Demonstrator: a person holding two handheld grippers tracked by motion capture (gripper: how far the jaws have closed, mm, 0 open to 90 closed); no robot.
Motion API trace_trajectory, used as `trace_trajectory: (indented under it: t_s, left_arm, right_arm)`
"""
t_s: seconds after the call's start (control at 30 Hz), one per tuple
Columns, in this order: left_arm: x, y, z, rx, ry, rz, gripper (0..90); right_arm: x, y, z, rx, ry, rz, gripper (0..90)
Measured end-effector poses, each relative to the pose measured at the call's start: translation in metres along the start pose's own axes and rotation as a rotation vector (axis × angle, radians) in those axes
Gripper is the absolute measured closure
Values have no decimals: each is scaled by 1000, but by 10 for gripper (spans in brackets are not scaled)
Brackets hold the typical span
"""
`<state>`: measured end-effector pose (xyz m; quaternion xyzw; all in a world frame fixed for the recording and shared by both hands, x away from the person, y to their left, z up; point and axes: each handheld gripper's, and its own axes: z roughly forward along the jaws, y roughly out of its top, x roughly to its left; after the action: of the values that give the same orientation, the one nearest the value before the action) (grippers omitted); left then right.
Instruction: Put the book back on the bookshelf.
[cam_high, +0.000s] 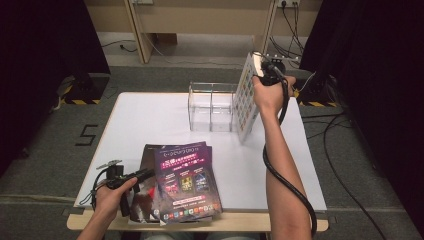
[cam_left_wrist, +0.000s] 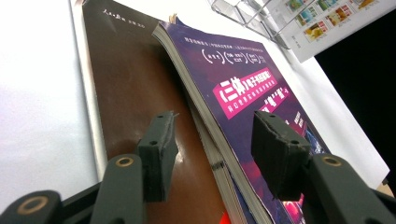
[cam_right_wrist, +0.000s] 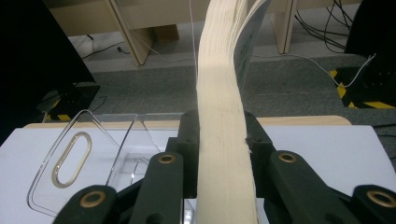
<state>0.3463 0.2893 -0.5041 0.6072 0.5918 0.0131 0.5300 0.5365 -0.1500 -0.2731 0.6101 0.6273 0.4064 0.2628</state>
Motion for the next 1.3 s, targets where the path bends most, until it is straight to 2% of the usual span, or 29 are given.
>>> trace_trajectory:
  t_s: [0.3,0.63,1.3]
  left_arm:
    - [1,0,-1,0,0,-1,495]
    - [0,0,0,5,-2,4,495]
    - [-1,-1,1,9,-2,7,495]
  right_arm:
    - [2,-4,12,6,-7,10,741]
    - [-4,-3,17,-2,-20,34,740]
    - [-11,-1,16,26,-73,-31,708]
